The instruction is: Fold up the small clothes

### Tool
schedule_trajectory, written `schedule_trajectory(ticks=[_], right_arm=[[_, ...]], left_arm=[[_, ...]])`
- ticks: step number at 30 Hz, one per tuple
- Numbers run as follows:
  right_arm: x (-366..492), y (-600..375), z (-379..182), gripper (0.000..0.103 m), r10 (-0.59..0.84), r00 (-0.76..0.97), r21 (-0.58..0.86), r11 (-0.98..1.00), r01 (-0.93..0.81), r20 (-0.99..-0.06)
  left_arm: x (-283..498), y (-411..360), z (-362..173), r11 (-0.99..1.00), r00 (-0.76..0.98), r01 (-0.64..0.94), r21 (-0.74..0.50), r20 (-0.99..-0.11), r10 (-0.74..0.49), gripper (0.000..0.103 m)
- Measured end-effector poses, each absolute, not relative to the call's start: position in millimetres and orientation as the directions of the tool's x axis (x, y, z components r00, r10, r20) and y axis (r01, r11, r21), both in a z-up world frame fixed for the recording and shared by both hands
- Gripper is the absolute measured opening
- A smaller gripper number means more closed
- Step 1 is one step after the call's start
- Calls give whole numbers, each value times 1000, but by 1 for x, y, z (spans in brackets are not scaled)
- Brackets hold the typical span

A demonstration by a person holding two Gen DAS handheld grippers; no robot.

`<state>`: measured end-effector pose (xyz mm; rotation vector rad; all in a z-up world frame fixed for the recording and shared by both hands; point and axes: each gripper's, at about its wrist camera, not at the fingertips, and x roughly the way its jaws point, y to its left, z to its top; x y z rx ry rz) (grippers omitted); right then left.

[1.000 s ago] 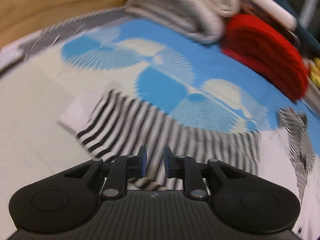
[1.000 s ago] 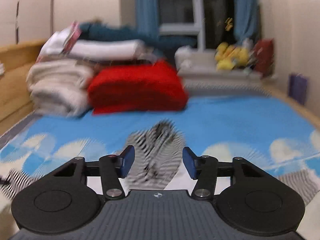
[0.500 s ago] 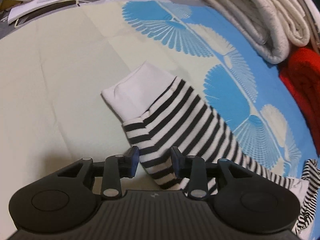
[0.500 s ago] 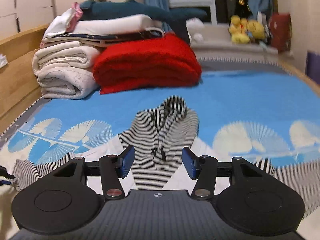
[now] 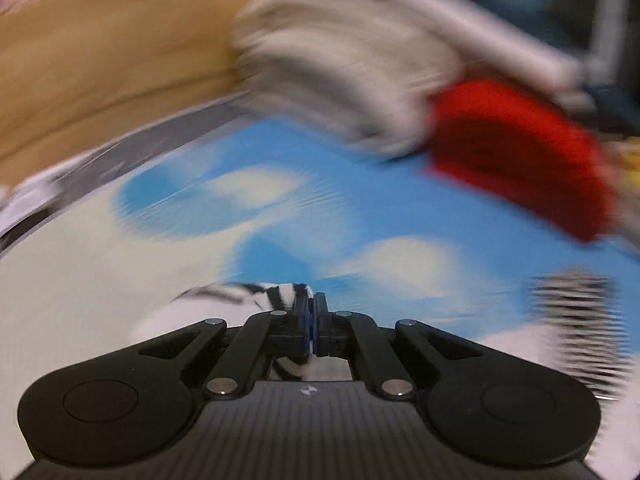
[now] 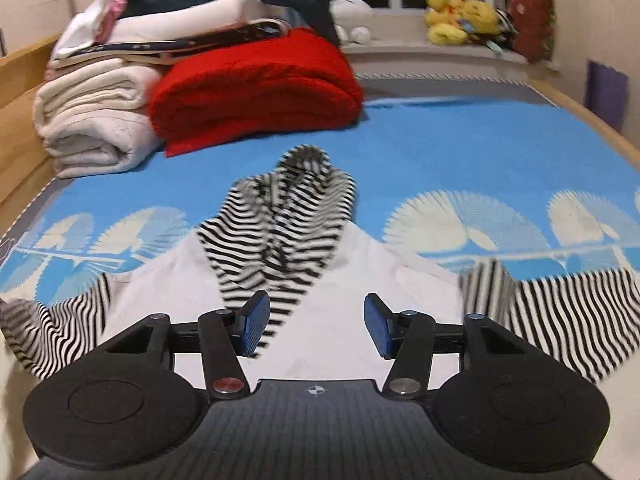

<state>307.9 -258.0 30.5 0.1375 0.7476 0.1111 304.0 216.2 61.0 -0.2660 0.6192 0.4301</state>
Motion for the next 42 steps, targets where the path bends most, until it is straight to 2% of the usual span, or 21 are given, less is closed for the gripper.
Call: schedule_trajectory(ticks=[3,5,7,8,10,11,16,19,23,27,31,32,33,34,36,39,42], right_arm=[[299,-275,24,54,137,715,206,979,10,-686],[291,-284,17,54,114,704,209,977,50,-701],[285,-292,9,55,93,692,210,974,86,-716],[282,-297,6,55,83,684,214,971,108,-725],[282,-308,-2,55,66,659,233,958,169,-749],[282,-315,-6,55,68,648,258,945,203,-758],[292,-333,-19,55,101,617,351,887,299,-781],[303,-333,-30,55,126,604,380,871,313,-787],[320,-330,-62,55,178,555,428,829,360,-812],[332,-331,-102,51,205,459,441,748,496,-864],[342,-319,-107,48,153,486,400,793,460,-861],[345,-316,-106,44,143,495,387,812,437,-857],[347,-313,-106,34,140,501,379,827,416,-854],[349,-311,-107,18,145,501,376,836,399,-854],[354,-311,-109,4,173,500,384,851,358,-849],[357,-310,-101,2,196,548,399,873,280,-813],[346,-320,-69,2,235,653,479,849,222,-720]], left_arm=[[293,117,88,967,846,-191,-168,-528,75,1],[286,64,89,972,828,6,-234,-544,-136,2],[281,21,83,918,720,212,-334,-582,-378,5],[279,8,81,896,677,268,-353,-593,-436,7],[279,-4,78,912,657,267,-313,-633,-409,11],[283,0,76,929,665,220,-297,-652,-365,14],[314,67,61,951,682,-120,-286,-720,-131,16],[329,100,55,936,641,-234,-263,-766,-55,16],[339,122,49,919,610,-291,-266,-791,-36,16],[343,130,45,925,600,-293,-241,-800,-18,16],[352,131,33,937,563,-275,-214,-826,-23,17],[355,132,30,941,553,-272,-202,-833,-19,17],[359,133,26,942,545,-272,-197,-838,-18,17],[360,134,23,942,537,-270,-198,-843,-23,17],[362,135,20,942,529,-264,-207,-848,-38,17],[364,132,17,951,522,-247,-187,-852,-32,17],[364,126,14,957,513,-229,-180,-858,-38,18]])
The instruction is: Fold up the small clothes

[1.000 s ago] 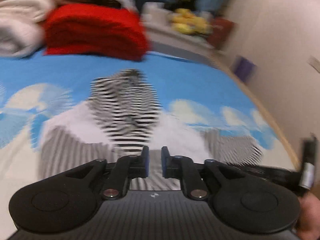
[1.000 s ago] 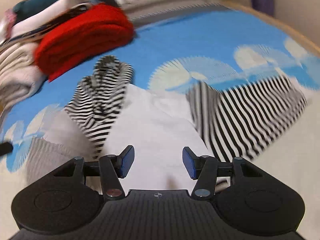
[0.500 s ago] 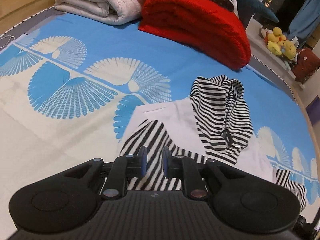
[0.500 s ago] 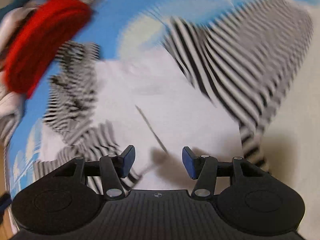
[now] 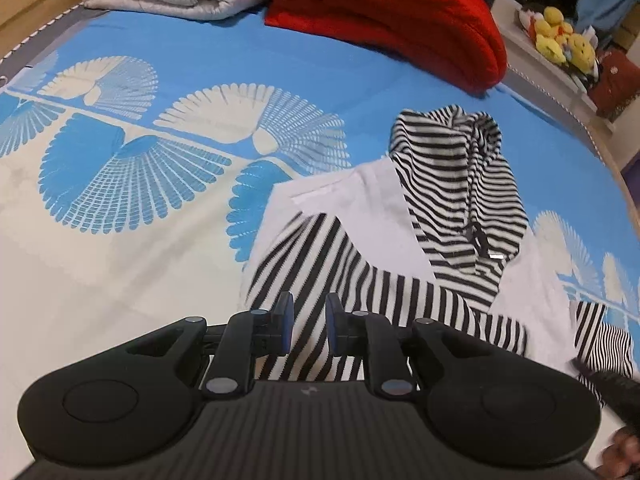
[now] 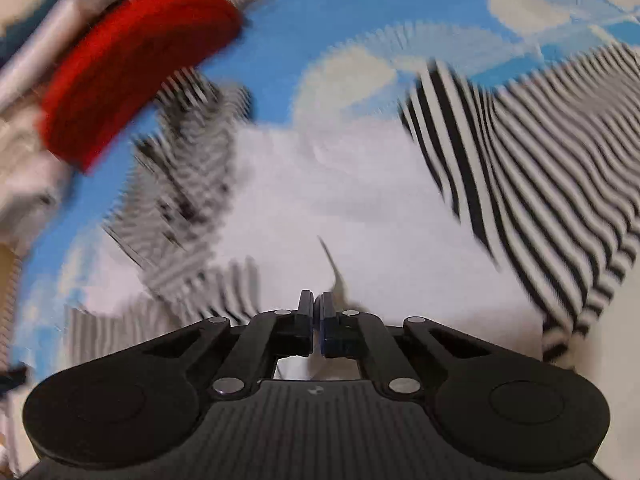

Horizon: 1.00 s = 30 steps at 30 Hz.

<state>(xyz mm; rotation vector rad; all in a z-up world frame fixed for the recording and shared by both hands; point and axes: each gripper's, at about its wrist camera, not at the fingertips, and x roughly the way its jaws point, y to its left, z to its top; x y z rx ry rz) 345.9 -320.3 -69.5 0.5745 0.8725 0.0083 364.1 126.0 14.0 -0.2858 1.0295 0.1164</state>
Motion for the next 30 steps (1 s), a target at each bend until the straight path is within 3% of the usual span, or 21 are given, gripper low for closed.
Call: schedule_trajectory(ticks=[3,5,7,10,12,14,16,17,18,20,23,28,30], right_arm=[[326,-327,-36,2,216,749,482,863,153,-626],[319,-330,-32,2,160,771,425,892,154,-616],[325,-337,-49,3,83,698,346,905,245,-711],[333,-360,-96,5,21,468,257,857,447,-883],[329,-371,-102,8,33,482,302,816,493,-875],[330,-364,-88,8,56,557,334,848,412,-829],[331,-355,-79,28,135,618,402,860,315,-774],[332,-354,-80,34,183,614,435,853,290,-768],[335,-353,-84,40,227,593,462,842,280,-773],[341,-349,-97,40,244,512,442,842,309,-823],[345,-350,-111,39,204,441,380,853,358,-874],[342,-345,-93,42,179,499,366,879,307,-848],[343,-350,-103,43,205,467,385,861,331,-860]], left_arm=[[364,119,10,967,503,-195,-166,-863,-47,21],[364,117,6,971,493,-178,-161,-868,-53,21],[363,114,1,972,478,-166,-164,-876,-66,22],[362,111,-13,970,435,-143,-196,-893,-117,31],[360,109,-25,969,396,-124,-216,-906,-151,31],[357,109,-35,968,369,-112,-224,-914,-169,31],[355,110,-48,971,333,-96,-218,-926,-175,31],[353,110,-57,979,296,-84,-183,-943,-151,29],[350,110,-65,987,262,-67,-143,-957,-121,18],[346,112,-73,996,244,-29,-88,-967,-79,5],[346,115,-63,995,253,-33,-91,-964,-79,6],[347,102,-36,989,333,12,-150,-932,-145,15],[347,96,-47,991,289,12,-131,-949,-129,24]])
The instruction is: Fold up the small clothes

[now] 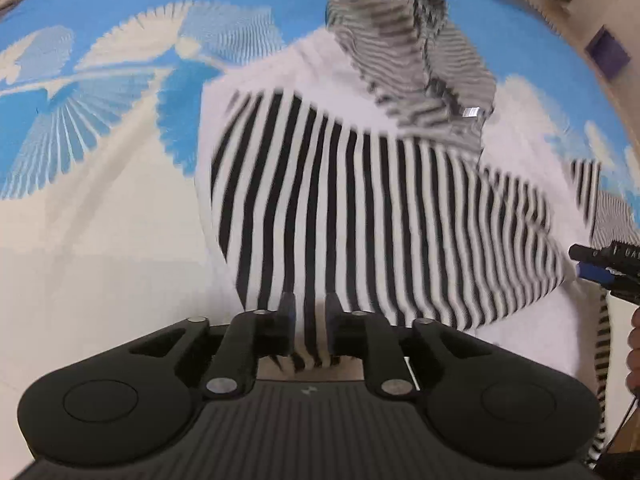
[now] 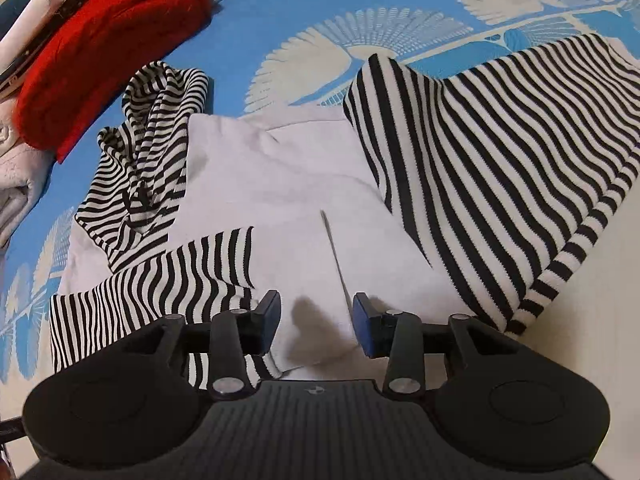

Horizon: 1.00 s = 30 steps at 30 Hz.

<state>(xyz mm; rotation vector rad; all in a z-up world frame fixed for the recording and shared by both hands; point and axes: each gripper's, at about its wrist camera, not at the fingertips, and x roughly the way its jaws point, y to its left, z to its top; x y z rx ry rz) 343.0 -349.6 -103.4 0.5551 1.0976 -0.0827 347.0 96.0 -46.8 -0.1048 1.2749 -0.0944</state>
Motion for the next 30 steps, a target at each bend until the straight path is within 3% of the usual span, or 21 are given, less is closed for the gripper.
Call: schedule_trajectory(ticks=[3,7,9,13,18,21,26,30], right_arm=[[345,-353,-112,43,225,437,400,841,364,-871],[342,-350,-91,44,175,500,370,871,323,-848],[344,-349,-94,47,201,502,392,866,310,-841],[346,-354,-115,46,255,427,425,826,370,-868],[345,-353,-89,47,220,470,407,846,344,-855],[343,-356,-79,47,199,492,395,855,335,-848],[333,-365,-60,47,112,549,332,887,320,-829],[322,-385,-46,47,57,594,303,896,323,-802]], left_arm=[[346,91,-64,995,228,-2,-99,-969,-96,27],[346,79,-44,990,295,15,-139,-945,-137,29],[346,70,-41,981,318,34,-189,-929,-190,38],[346,55,-71,986,208,27,-162,-964,-164,39],[348,43,-47,991,297,36,-129,-945,-134,41],[349,34,-31,993,376,15,-114,-920,-111,53],[340,15,-5,993,523,28,-118,-844,-115,61],[334,1,13,991,608,56,-122,-783,-131,72]])
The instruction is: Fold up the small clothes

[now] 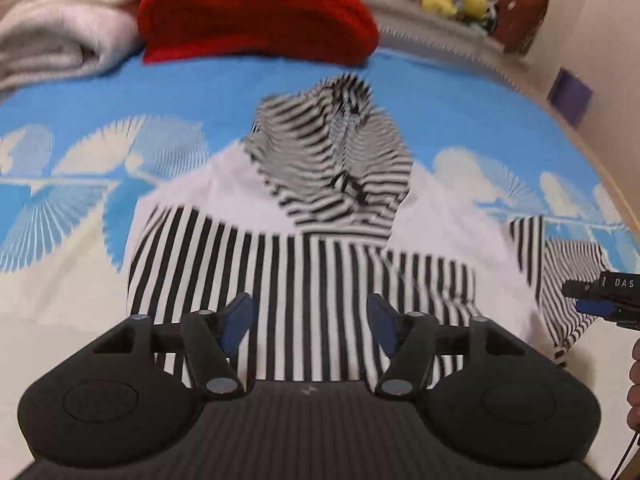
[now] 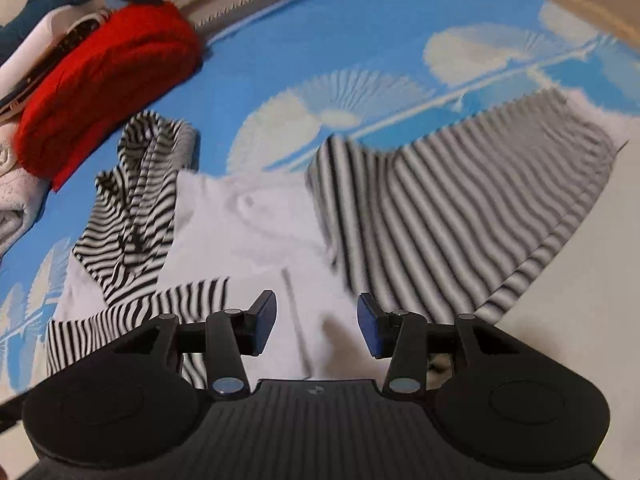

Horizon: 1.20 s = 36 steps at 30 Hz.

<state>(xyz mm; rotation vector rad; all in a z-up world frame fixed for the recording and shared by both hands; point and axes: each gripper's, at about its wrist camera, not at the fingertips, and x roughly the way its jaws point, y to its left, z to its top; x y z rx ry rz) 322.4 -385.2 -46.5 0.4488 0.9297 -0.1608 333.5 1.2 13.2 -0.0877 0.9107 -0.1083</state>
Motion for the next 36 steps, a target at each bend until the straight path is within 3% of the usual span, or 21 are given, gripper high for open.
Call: schedule_trajectory(ticks=[6,11,16,30,31,33,36], right_arm=[[307,-449,-43,47,4,617,314,864,394,-787],[299,-539,-50,47,-147,616,292,780,553,-773],[289,-612,-73,47,-199,592,354,639,683,-781],[301,-646,-121,46,-205,650,455,563,690,-732],[302,-646,-122,42,-209,655,456,567,686,-726],[304,-646,-125,8,-203,660,460,572,680,-724],[301,-643,-120,4,-260,653,453,540,709,-712]], left_arm=[[331,-5,16,987,599,48,-151,-787,-149,73],[330,-6,16,987,593,47,-154,-791,-152,73],[333,-4,14,987,587,33,-157,-796,-146,73],[338,2,11,987,578,14,-162,-804,-140,73],[338,3,12,987,578,11,-163,-804,-139,73],[338,6,12,986,580,5,-166,-803,-138,73],[339,10,14,986,580,-6,-169,-804,-134,73]])
